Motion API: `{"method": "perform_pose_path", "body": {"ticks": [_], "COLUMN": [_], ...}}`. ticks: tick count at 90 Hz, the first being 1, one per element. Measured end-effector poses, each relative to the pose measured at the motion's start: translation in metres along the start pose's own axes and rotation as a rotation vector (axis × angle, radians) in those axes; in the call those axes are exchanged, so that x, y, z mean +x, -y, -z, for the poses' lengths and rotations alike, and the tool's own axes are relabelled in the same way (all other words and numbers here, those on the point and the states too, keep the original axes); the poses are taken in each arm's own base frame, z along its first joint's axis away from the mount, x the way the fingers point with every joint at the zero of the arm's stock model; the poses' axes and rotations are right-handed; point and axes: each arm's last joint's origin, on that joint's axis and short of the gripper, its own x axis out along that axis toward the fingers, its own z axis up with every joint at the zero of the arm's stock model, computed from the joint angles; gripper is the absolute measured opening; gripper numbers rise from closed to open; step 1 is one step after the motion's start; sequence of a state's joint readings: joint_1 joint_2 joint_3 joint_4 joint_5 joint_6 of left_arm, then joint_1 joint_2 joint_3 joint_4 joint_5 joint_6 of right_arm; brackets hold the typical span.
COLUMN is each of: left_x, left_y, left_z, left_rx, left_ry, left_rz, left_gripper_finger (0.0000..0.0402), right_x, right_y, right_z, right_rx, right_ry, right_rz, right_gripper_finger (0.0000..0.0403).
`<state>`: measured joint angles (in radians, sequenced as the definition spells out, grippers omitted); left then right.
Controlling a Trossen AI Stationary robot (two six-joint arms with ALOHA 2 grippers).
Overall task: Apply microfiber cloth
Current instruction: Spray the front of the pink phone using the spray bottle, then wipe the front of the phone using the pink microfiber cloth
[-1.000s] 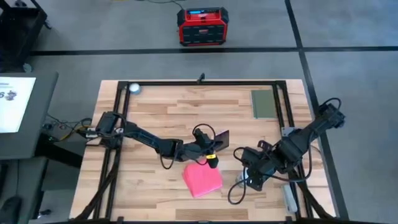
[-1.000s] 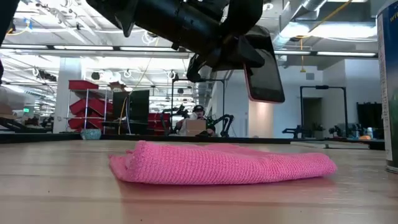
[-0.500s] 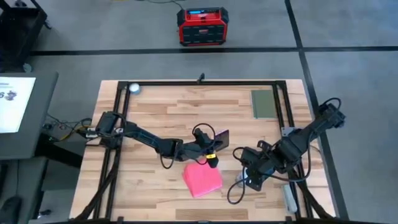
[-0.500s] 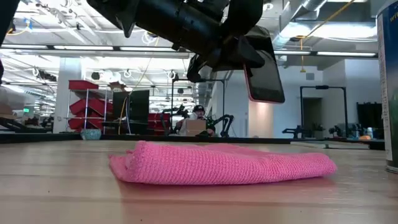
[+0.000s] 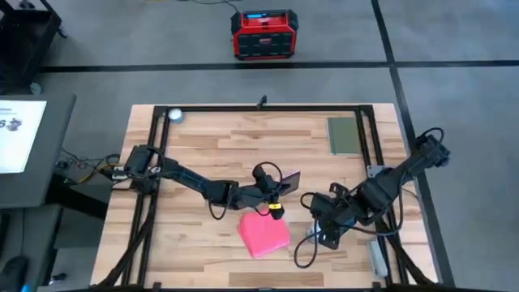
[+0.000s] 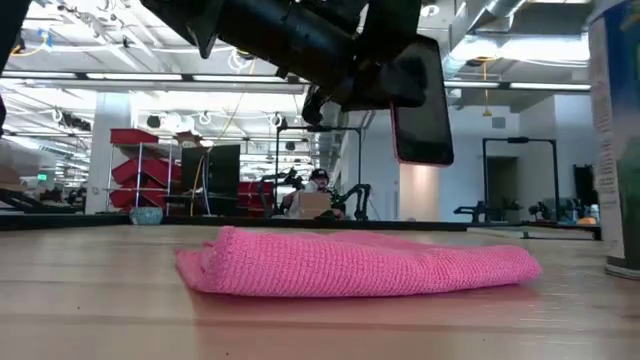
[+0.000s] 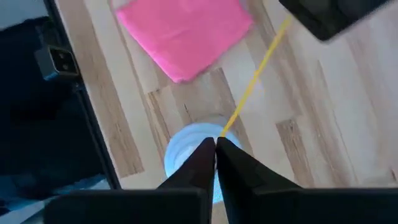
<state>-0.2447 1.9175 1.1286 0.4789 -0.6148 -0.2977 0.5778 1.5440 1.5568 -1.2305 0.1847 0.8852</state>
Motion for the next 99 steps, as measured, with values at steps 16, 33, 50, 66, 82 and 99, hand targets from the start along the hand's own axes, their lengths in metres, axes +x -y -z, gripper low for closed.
{"method": "perform_pose_path", "body": {"ticks": [16, 33, 50, 66, 82, 99], "left_x": [-0.005, -0.028, -0.064, -0.097, -0.128, -0.148], "left_y": [-0.004, -0.01, -0.019, -0.042, -0.065, -0.082], "left_z": [-0.01, -0.03, -0.046, -0.04, -0.018, 0.008], "left_rx": [0.035, 0.151, 0.197, 0.157, 0.117, 0.073], "left_ry": [-0.006, -0.025, -0.026, -0.02, -0.013, 0.012], "left_rz": [-0.013, -0.145, -0.236, -0.22, -0.18, -0.132], "left_gripper_finger": [0.0003, 0.0003, 0.0003, 0.0003, 0.0003, 0.0003], "right_x": [0.002, 0.003, 0.003, 0.002, 0.005, 0.026], "right_y": [0.007, 0.012, 0.01, 0.004, 0.004, 0.01], "right_z": [-0.008, -0.014, -0.016, -0.023, -0.035, -0.046], "right_rx": [-0.035, -0.088, -0.141, -0.19, -0.234, -0.276], "right_ry": [0.025, 0.062, 0.087, 0.16, 0.235, 0.296], "right_rz": [0.031, 0.069, 0.062, 0.001, -0.027, -0.07], "right_gripper_finger": [0.0069, 0.0103, 0.0113, 0.0114, 0.0114, 0.0114]}}
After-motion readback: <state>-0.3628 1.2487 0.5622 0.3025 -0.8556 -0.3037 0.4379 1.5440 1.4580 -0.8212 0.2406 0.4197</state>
